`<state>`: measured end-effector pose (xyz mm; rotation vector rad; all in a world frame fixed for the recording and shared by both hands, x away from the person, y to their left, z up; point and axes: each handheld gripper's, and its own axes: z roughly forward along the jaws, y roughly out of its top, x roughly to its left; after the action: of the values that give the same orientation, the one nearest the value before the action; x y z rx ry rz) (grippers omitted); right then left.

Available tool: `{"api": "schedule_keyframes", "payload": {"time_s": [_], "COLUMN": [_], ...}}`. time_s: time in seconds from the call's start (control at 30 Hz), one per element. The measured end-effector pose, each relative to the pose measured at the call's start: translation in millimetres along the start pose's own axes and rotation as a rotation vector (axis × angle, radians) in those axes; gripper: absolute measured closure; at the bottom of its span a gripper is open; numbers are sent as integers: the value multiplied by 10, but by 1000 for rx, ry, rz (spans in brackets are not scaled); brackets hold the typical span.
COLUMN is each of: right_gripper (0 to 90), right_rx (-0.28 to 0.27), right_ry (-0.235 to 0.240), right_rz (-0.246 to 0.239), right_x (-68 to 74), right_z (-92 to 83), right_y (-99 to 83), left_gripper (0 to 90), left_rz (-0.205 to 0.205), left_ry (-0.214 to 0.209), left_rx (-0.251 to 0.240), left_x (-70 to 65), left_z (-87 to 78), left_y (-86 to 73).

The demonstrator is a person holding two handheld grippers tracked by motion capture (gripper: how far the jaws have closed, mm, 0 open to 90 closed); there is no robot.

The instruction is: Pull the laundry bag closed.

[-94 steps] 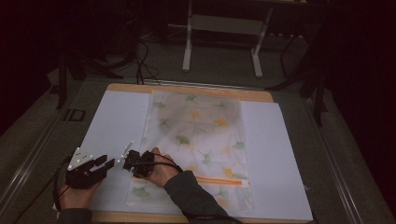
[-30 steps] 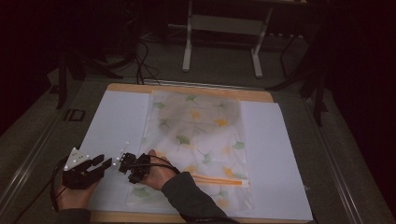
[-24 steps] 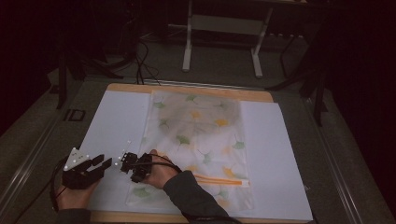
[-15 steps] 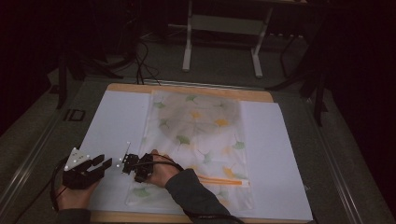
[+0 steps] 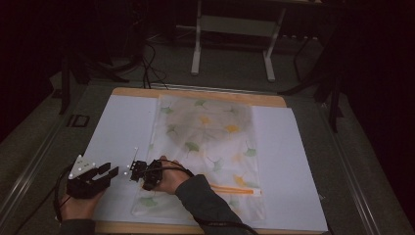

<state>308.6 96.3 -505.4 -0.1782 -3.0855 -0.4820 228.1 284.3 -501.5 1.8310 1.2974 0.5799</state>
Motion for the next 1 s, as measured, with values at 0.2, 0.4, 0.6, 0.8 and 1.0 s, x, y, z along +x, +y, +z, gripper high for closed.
{"api": "schedule_keyframes", "payload": {"time_s": [0.2,0.4,0.6,0.8,1.0], "right_gripper": [839,841,842,842,842], "right_rx": [33,11,-4,-8,-16], "right_ry": [-12,-29,-46,-49,-55], "right_rz": [-27,-48,-65,-78,-87], "right_x": [13,30,48,55,62], "right_z": [0,-20,-81,-91,-117], "right_y": [29,12,9,3,-4], "left_gripper": [624,624,625,624,624], "left_rz": [3,11,26,26,25], "left_ry": [-8,-20,-50,-134,-209], "left_rx": [6,18,37,97,151], "left_x": [-8,-28,-67,-107,-142], "left_z": [3,23,26,76,121], "left_y": [-3,4,19,13,14]}}
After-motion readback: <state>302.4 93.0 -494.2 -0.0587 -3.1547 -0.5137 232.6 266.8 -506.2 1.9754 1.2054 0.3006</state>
